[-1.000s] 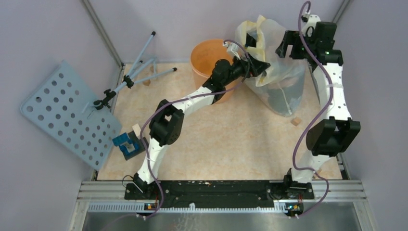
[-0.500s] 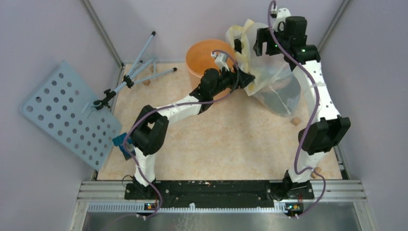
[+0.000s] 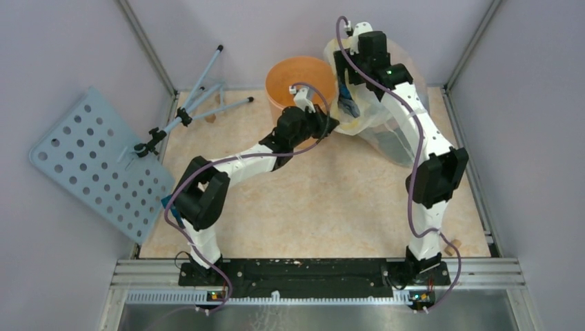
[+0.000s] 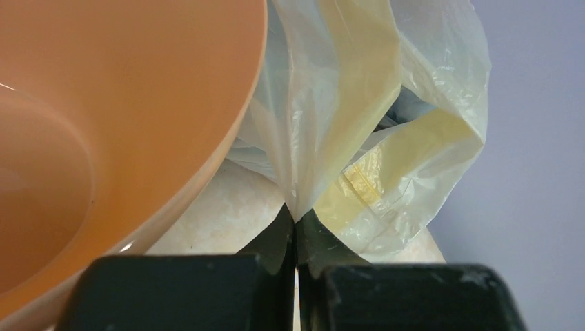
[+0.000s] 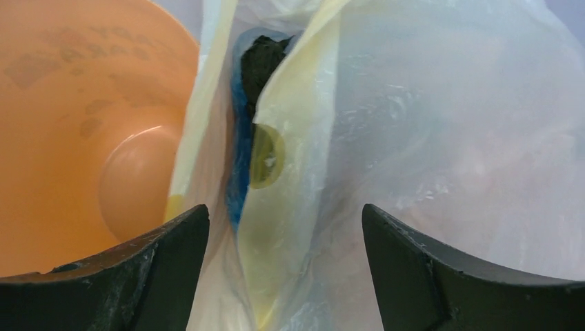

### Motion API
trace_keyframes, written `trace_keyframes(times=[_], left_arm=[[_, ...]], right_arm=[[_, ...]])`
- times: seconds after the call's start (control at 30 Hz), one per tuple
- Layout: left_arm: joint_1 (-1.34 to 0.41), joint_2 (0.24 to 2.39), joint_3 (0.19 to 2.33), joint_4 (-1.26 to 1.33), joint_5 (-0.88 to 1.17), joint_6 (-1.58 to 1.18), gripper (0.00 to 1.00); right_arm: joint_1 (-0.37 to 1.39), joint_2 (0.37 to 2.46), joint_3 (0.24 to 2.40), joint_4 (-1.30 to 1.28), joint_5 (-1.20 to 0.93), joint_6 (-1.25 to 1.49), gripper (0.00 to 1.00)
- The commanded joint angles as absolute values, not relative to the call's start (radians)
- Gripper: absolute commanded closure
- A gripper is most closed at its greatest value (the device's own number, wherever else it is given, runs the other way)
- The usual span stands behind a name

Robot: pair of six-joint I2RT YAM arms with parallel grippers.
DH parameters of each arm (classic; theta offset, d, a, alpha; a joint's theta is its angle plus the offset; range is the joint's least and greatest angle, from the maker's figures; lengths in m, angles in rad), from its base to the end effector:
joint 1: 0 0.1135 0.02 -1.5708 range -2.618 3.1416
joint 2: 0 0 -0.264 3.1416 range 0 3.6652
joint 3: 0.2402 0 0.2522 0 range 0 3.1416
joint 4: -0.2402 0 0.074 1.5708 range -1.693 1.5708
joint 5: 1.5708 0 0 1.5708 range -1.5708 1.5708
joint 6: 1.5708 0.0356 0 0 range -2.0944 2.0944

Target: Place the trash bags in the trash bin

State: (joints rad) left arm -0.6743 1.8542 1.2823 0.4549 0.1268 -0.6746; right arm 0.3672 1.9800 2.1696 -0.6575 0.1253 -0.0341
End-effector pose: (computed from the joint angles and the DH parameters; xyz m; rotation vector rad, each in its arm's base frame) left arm 0.3415 -0.2788 0.2721 0.1021 1.8126 -1.0966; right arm 0.4233 0.1581 0.4115 -0.3285 2.0090 0.0816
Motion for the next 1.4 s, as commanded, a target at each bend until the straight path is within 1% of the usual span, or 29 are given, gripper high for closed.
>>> trace_keyframes(times=[0.0, 0.07, 0.1, 0.13, 0.23, 0.27, 0.3, 0.33, 0.37, 0.43, 0.47, 0.53, 0.6, 0.67, 0.73, 0.77, 0.83, 0.9, 1.0, 1.23, 1.37], left_arm=[[-0.665, 1.766, 1.247, 0.505, 0.129, -0.647, 1.0], [-0.665, 1.761, 1.244, 0.51, 0.142, -0.647, 1.0], [-0.664, 1.76, 1.244, 0.51, 0.149, -0.645, 1.0], [-0.665, 1.759, 1.244, 0.511, 0.154, -0.645, 1.0], [-0.665, 1.752, 1.244, 0.509, 0.163, -0.643, 1.0], [-0.665, 1.748, 1.244, 0.507, 0.163, -0.642, 1.0], [-0.664, 1.743, 1.244, 0.504, 0.162, -0.637, 0.96], [-0.664, 1.736, 1.247, 0.496, 0.163, -0.632, 0.83], [-0.664, 1.728, 1.262, 0.471, 0.165, -0.622, 0.61], [-0.663, 1.7, 1.305, 0.381, 0.142, -0.599, 0.36], [-0.665, 1.683, 1.317, 0.349, 0.121, -0.587, 0.3], [-0.664, 1.638, 1.322, 0.321, 0.068, -0.56, 0.24], [-0.665, 1.595, 1.33, 0.312, 0.016, -0.516, 0.2], [-0.665, 1.593, 1.371, 0.314, 0.013, -0.449, 0.15], [-0.665, 1.636, 1.469, 0.266, 0.05, -0.378, 0.14], [-0.665, 1.67, 1.534, 0.218, 0.062, -0.355, 0.16], [-0.664, 1.735, 1.689, 0.151, 0.102, -0.308, 0.26], [-0.666, 1.795, 1.788, 0.121, 0.121, -0.293, 0.36], [-0.67, 1.881, 1.895, 0.114, 0.106, -0.286, 0.43], [-0.675, 2.071, 2.108, 0.073, -0.023, -0.308, 0.44], [-0.676, 2.158, 2.191, 0.095, -0.045, -0.312, 0.44]], right_arm=[[0.365, 1.987, 2.229, -0.636, 0.269, -0.04, 0.21], [0.365, 2.004, 2.245, -0.648, 0.286, -0.048, 0.24], [0.366, 2.015, 2.255, -0.657, 0.301, -0.05, 0.28], [0.365, 2.022, 2.263, -0.663, 0.32, -0.054, 0.37], [0.364, 2.028, 2.281, -0.679, 0.382, -0.065, 0.79], [0.363, 2.021, 2.281, -0.682, 0.391, -0.069, 0.86], [0.36, 2.011, 2.279, -0.684, 0.389, -0.073, 0.93], [0.358, 1.999, 2.273, -0.683, 0.38, -0.075, 0.98], [0.354, 1.983, 2.26, -0.675, 0.369, -0.075, 1.0], [0.345, 1.951, 2.23, -0.658, 0.346, -0.076, 1.0], [0.339, 1.939, 2.216, -0.653, 0.333, -0.074, 1.0], [0.327, 1.917, 2.193, -0.649, 0.297, -0.062, 1.0], [0.318, 1.888, 2.163, -0.64, 0.264, -0.046, 1.0], [0.31, 1.857, 2.129, -0.62, 0.233, -0.033, 1.0], [0.305, 1.825, 2.096, -0.606, 0.214, -0.021, 1.0], [0.302, 1.809, 2.084, -0.599, 0.207, -0.017, 1.0], [0.297, 1.779, 2.061, -0.59, 0.195, -0.01, 1.0], [0.291, 1.756, 2.05, -0.583, 0.185, -0.008, 1.0], [0.284, 1.743, 2.046, -0.587, 0.195, -0.008, 1.0], [0.282, 1.741, 2.032, -0.572, 0.226, 0.02, 1.0], [0.275, 1.724, 2.008, -0.545, 0.235, 0.031, 1.0]])
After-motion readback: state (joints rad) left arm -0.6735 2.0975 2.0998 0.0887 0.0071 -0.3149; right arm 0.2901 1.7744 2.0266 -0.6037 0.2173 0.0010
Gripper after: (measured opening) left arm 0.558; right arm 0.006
